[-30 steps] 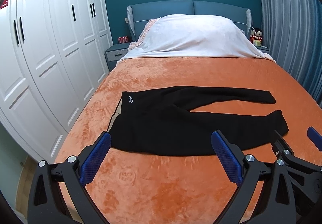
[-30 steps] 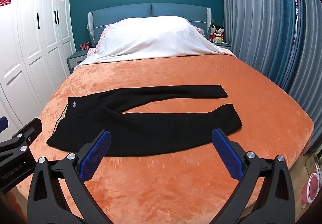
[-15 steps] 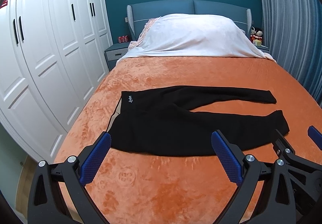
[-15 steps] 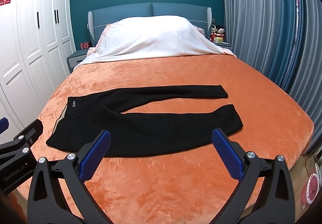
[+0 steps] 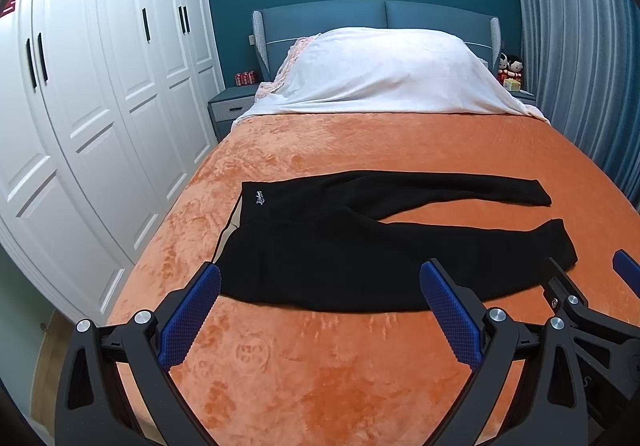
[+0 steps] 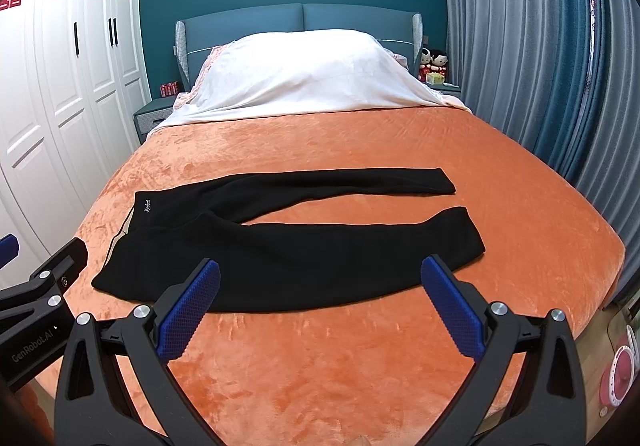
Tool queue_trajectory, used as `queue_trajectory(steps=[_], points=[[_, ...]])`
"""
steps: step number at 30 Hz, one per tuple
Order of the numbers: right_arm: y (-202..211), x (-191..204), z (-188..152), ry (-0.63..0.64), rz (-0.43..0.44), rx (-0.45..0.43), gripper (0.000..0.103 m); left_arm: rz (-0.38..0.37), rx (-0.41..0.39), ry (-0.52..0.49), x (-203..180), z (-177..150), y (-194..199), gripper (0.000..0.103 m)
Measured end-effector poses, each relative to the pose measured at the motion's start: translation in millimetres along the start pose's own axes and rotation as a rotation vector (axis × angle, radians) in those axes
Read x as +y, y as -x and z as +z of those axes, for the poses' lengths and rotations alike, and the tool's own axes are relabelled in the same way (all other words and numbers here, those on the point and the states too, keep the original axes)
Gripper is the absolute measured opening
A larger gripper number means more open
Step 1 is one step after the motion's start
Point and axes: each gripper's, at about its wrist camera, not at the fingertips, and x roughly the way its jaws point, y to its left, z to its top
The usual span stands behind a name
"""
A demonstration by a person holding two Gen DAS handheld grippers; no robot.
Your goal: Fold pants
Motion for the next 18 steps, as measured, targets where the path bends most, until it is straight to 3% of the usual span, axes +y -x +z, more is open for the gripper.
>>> queue_trajectory(steps=[11, 16, 18], points=[[-5, 2, -1, 0.002, 0.002, 0.008, 0.098, 0.013, 0.007, 0.008, 3, 0, -6, 0.098], [-9, 2, -1, 0.001, 0.003, 0.012, 0.098, -0.014, 0.011, 0.015, 4, 0, -11, 0.098], [-19, -8, 0, -0.018, 0.051, 0.03, 0.098, -0.041, 0.027, 0.027, 7, -1, -18, 0.098]])
